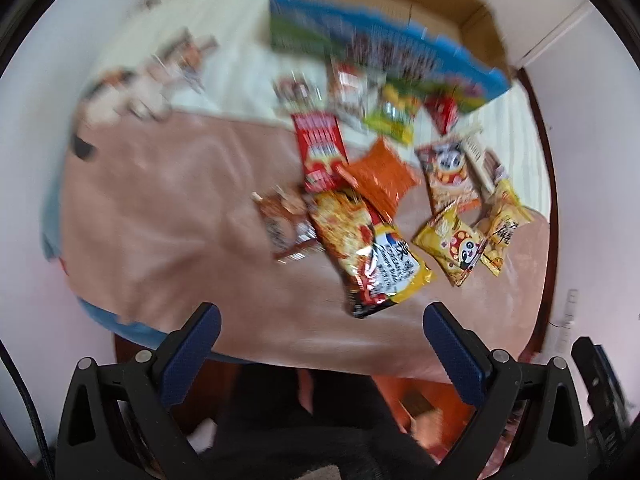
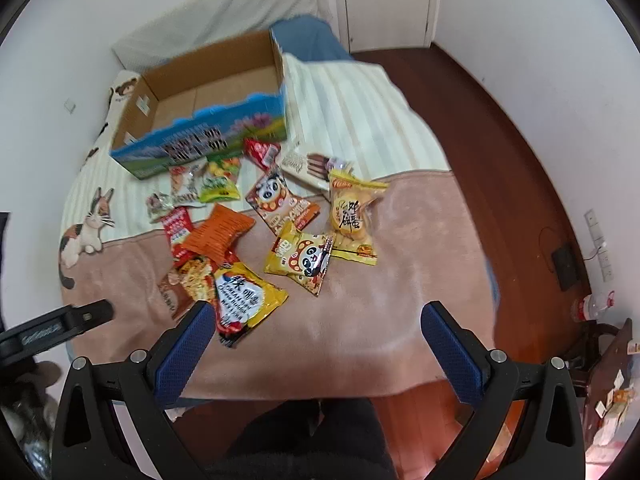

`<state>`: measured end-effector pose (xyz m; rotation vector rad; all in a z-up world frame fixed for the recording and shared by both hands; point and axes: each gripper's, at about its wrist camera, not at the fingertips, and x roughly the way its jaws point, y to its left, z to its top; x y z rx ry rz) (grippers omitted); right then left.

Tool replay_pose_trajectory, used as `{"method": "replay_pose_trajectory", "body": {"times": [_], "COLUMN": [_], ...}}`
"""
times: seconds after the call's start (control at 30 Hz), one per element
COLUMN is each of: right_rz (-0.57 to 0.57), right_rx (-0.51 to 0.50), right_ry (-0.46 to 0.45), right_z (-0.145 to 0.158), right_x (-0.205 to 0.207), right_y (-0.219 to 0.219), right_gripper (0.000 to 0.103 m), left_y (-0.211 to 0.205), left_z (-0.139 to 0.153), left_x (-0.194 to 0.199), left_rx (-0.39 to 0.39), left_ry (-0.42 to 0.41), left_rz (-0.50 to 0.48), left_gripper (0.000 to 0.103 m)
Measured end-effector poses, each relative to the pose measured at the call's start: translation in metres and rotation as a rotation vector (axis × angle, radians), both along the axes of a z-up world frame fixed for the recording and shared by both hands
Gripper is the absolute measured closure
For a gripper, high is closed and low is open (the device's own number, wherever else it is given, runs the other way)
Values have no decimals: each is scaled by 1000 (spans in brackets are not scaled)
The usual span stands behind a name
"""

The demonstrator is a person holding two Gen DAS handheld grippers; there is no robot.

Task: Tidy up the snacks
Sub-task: 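Grasp the Korean cheese noodle bag with left tool while right tool grasps yellow triangular bag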

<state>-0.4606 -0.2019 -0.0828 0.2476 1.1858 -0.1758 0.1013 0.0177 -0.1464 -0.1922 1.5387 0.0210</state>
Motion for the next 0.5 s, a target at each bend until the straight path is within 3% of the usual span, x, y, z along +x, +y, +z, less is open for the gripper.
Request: {"method": "replay_pose_trajectory", "body": {"times": [0.27, 0.4, 0.5], "right_rz": [-12, -62, -106], "right_rx": [24, 31, 51], "right_ry": [107, 113, 133], "right_z": [-77, -103, -124], "right_x": [58, 83, 105], "right_y": [-35, -56, -67], "right_gripper": [1, 1, 2], "left_y": [-38, -53, -67], "left_z": [-129, -171, -186], "left_x": [53, 65, 66], "left_rx": [-119, -106, -11], "left_ry": [253, 314, 275], "left_rz": [96, 158, 138], "left_gripper": [0, 0, 3]}}
